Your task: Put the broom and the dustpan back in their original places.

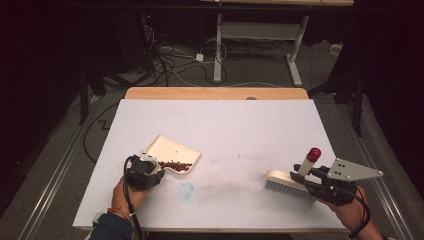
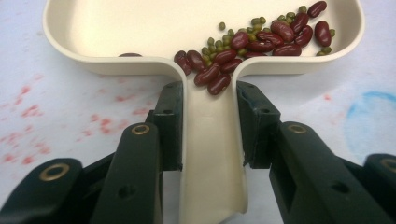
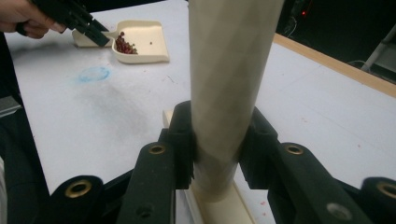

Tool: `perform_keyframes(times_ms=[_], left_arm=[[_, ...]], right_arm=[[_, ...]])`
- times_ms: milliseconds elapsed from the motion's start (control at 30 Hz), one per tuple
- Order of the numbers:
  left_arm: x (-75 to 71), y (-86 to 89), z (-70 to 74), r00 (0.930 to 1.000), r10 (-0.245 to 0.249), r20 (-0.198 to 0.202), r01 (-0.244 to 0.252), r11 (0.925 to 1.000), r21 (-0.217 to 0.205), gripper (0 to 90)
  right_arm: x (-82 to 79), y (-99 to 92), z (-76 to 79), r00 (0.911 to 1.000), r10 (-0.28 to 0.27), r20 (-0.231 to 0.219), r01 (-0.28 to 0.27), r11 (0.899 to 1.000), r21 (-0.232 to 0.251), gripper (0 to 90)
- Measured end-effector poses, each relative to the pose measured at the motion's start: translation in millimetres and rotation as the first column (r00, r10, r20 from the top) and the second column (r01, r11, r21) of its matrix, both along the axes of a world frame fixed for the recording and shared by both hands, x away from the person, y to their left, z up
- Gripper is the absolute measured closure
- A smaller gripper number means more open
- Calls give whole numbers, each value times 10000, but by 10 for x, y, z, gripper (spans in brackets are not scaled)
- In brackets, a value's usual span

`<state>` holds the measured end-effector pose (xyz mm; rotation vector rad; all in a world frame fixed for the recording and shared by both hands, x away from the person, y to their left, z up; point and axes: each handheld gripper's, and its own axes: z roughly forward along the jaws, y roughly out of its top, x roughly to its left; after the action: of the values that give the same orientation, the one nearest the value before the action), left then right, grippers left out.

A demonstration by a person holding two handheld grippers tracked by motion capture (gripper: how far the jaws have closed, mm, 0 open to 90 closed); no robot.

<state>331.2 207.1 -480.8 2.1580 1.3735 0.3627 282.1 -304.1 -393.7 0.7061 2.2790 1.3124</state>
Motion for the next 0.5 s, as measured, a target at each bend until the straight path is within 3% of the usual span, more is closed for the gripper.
perform_keyframes(times_ms=[233,367,500], left_arm=[[34,186,-23,9976,691,31,-690,9975,-140,638],[45,270,-40,9918,1272,154,-1269,9917,-205,638],[72,239,-96,9860,1658,200,-1650,9856,-365,629]], right_arm=[[40,-53,116,9991,223,-350,-225,9997,-29,705],[84,-58,163,9970,394,-661,-406,9990,-177,706],[181,-57,169,9936,418,-1045,-456,9984,-344,705]])
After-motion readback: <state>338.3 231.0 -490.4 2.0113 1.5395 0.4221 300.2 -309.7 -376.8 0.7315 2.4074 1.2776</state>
